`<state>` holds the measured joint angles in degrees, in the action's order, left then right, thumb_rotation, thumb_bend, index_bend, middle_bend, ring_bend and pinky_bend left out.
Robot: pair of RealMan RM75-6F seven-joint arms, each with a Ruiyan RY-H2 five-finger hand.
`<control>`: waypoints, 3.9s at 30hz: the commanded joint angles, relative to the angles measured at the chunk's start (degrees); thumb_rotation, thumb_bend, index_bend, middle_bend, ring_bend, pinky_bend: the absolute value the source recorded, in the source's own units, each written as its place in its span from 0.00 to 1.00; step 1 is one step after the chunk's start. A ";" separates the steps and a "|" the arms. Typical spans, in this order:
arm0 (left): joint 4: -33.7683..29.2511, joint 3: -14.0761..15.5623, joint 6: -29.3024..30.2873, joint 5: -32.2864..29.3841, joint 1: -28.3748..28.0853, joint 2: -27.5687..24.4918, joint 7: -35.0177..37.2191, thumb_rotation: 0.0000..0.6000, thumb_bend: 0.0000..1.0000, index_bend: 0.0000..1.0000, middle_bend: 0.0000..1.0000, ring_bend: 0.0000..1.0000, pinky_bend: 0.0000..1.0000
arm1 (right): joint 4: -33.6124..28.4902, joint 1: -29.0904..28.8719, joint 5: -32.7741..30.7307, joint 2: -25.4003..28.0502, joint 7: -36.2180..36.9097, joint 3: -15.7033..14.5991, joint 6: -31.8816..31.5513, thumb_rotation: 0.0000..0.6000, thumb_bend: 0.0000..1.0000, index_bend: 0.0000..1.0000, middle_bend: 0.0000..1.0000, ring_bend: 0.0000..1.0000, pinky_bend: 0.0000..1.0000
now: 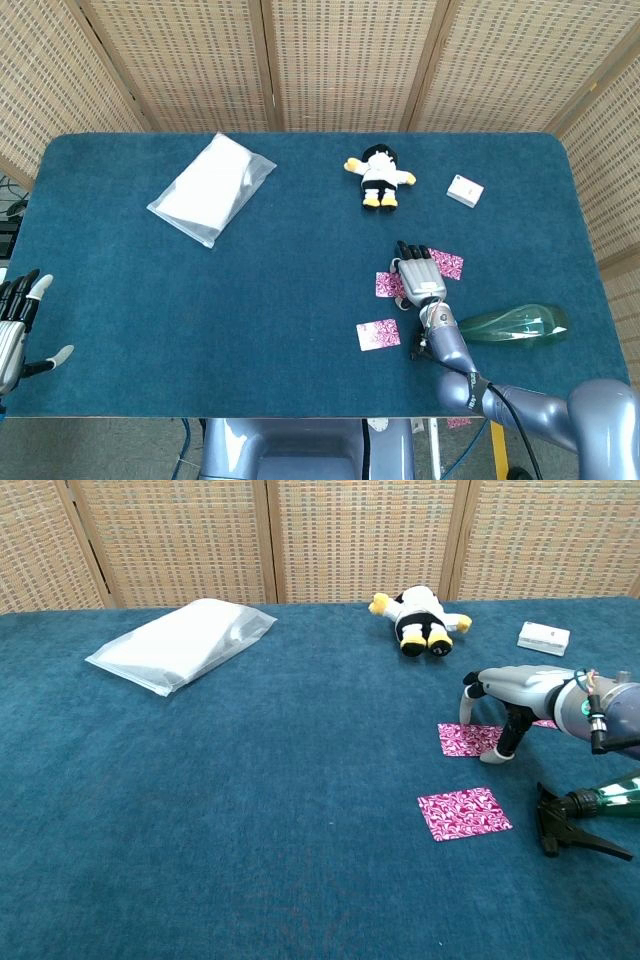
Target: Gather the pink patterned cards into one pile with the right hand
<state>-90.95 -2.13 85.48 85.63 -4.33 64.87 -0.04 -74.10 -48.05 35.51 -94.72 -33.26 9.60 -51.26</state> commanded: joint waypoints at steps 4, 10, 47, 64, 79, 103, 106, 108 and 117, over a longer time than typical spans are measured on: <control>-0.05 0.02 0.03 0.03 0.02 -0.02 -0.02 1.00 0.00 0.00 0.00 0.00 0.00 | -0.57 0.08 0.43 0.43 -0.01 0.12 -0.38 1.00 0.34 0.57 0.00 0.00 0.00; -0.04 0.02 -0.02 0.02 0.00 -0.05 0.03 1.00 0.00 0.00 0.00 0.00 0.00 | -1.69 0.22 0.98 1.25 0.10 0.25 -0.75 1.00 0.34 0.57 0.00 0.00 0.00; -0.13 0.26 -0.20 0.28 -0.02 -0.35 0.28 1.00 0.00 0.00 0.00 0.00 0.00 | -20.75 7.62 21.28 9.15 1.16 -10.05 -7.84 1.00 0.34 0.57 0.00 0.00 0.00; -0.15 0.29 -0.37 0.30 -0.10 -0.47 0.49 1.00 0.00 0.00 0.00 0.00 0.00 | -19.72 8.69 21.23 6.78 -2.62 -10.06 -8.28 1.00 0.33 0.51 0.00 0.00 0.00; -0.19 0.29 -0.31 0.23 -0.06 -0.41 0.17 1.00 0.00 0.00 0.00 0.00 0.00 | -20.99 8.13 18.68 8.11 -5.36 -10.04 -6.48 1.00 0.26 0.35 0.00 0.00 0.00; -0.08 0.30 -0.18 0.36 -0.05 -0.37 0.36 1.00 0.00 0.00 0.00 0.00 0.00 | -22.67 7.42 15.98 8.33 -4.90 -7.84 -6.82 1.00 0.26 0.28 0.00 0.00 0.00; -0.07 0.29 -0.15 0.36 -0.03 -0.35 0.35 1.00 0.00 0.00 0.00 0.00 0.00 | -22.81 7.29 16.47 8.87 -3.49 -6.35 -7.40 1.00 0.26 0.28 0.00 0.00 0.00; -0.05 0.28 -0.14 0.33 -0.02 -0.33 0.37 1.00 0.00 0.00 0.00 0.00 0.00 | -22.56 7.09 16.13 9.32 -2.65 -4.85 -7.97 1.00 0.26 0.28 0.00 0.00 0.00; -0.11 0.27 -0.32 0.27 -0.11 -0.38 0.36 1.00 0.00 0.00 0.00 0.00 0.00 | -16.11 6.16 5.28 10.37 1.23 3.87 -9.40 1.00 0.26 0.28 0.00 0.00 0.00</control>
<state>-91.05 -1.86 85.17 85.90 -4.43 64.50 0.32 -92.92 -41.50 44.43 -84.55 -33.33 11.41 -60.40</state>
